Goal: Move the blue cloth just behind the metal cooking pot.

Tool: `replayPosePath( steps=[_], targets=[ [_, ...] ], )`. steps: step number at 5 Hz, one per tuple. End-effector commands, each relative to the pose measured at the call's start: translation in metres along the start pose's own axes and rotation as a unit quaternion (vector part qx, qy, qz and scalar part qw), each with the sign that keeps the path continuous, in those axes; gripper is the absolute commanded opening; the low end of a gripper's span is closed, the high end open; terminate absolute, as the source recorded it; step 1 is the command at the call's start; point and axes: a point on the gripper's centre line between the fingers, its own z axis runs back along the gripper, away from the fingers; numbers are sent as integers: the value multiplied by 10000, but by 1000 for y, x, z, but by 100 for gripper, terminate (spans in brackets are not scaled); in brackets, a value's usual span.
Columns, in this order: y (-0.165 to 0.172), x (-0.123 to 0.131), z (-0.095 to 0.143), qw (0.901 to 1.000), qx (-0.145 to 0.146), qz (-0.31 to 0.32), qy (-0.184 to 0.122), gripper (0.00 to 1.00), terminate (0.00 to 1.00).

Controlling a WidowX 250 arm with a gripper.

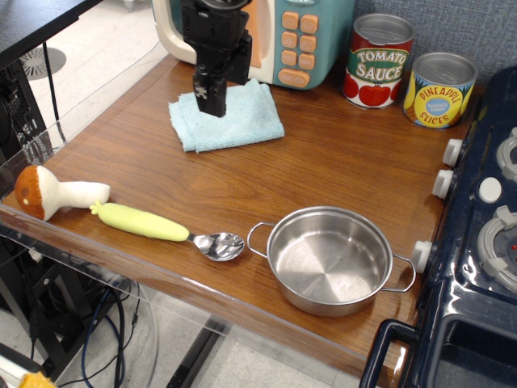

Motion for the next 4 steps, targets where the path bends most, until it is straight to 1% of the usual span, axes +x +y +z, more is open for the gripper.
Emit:
replayPosePath(
  steps=[1, 2, 3, 4],
  targets=[
    [-15, 21, -5, 9993, -73, 264, -255, 100, 0],
    [-12, 24, -17, 9988, 60, 329, -353, 100, 0],
    [-6, 27, -33, 9982, 271, 421, -329, 100, 0],
    [-3, 20, -36, 9981, 340, 481, -180, 100, 0]
  ],
)
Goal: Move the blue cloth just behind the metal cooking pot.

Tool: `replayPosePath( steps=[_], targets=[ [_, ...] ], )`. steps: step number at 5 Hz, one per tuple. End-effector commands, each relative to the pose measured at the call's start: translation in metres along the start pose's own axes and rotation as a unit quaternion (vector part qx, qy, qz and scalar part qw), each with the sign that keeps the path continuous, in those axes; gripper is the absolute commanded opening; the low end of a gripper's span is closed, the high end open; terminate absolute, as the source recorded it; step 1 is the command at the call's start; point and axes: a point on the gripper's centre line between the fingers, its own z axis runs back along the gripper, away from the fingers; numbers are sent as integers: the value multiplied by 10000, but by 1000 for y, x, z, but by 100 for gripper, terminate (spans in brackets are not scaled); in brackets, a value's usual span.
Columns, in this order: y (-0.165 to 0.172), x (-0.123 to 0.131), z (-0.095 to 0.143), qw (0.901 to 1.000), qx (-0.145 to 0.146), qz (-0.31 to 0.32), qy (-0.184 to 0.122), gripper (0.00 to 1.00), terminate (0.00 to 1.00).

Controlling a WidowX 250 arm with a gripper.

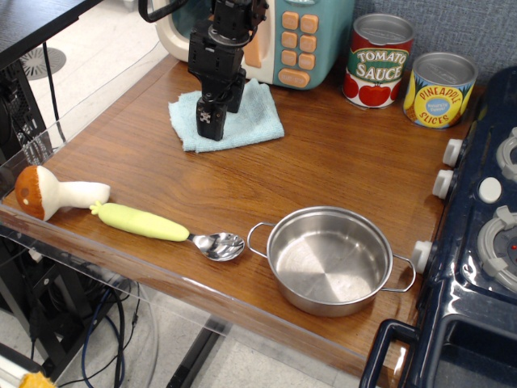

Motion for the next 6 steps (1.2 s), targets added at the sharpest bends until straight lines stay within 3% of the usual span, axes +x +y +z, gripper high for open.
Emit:
replayPosePath(
  steps=[1, 4, 6],
  targets=[
    [9, 0, 8, 9997, -59, 144, 205, 100, 0],
    [34, -76, 28, 9971, -314, -646, 269, 100, 0],
    [74, -139, 37, 9866, -388, -1522, 449, 100, 0]
  ],
)
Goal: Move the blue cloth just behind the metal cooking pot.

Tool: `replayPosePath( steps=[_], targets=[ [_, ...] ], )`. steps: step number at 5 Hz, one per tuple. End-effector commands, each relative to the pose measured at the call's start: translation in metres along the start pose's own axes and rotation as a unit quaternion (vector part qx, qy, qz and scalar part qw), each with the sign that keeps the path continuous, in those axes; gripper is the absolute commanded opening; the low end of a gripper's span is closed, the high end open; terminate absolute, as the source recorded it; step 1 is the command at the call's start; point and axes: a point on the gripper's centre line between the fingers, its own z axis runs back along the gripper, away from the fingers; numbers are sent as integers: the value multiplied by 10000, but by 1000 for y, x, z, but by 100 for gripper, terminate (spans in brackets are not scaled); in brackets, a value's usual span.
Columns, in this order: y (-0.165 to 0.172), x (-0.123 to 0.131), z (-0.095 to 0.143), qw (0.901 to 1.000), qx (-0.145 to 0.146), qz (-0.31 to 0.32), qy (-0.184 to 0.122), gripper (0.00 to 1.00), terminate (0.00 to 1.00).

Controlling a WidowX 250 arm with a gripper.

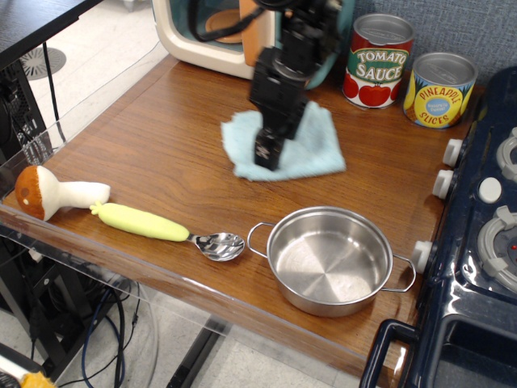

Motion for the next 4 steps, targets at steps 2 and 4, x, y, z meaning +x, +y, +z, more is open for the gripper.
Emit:
replayPosePath(
  steps=[2, 4],
  targets=[
    [37, -55, 18, 9955, -183, -902, 230, 100, 0],
    [31, -49, 37, 9954, -317, -841, 331, 100, 0]
  ],
)
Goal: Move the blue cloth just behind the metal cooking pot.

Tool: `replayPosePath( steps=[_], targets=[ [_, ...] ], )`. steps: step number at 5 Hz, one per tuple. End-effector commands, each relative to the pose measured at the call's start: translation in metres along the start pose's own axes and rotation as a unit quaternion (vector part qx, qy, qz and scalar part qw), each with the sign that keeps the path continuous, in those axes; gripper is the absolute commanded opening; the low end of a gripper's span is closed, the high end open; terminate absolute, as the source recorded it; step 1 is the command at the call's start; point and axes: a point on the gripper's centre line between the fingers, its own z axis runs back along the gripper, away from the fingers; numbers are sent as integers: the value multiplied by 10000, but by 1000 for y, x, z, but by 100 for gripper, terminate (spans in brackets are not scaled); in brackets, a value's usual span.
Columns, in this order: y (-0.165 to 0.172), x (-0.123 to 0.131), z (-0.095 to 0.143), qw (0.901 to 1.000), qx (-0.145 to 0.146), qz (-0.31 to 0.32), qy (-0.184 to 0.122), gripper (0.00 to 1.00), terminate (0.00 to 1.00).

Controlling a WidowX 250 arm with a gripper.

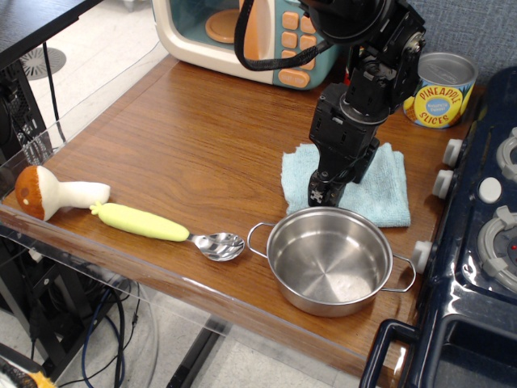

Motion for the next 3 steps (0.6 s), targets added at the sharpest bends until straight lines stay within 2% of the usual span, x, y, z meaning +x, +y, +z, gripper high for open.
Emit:
replayPosePath(
  steps=[1, 3],
  targets=[
    [1, 13, 45, 9989, -454, 3, 131, 100, 0],
    [6, 24, 84, 9963, -808, 102, 280, 100, 0]
  ],
)
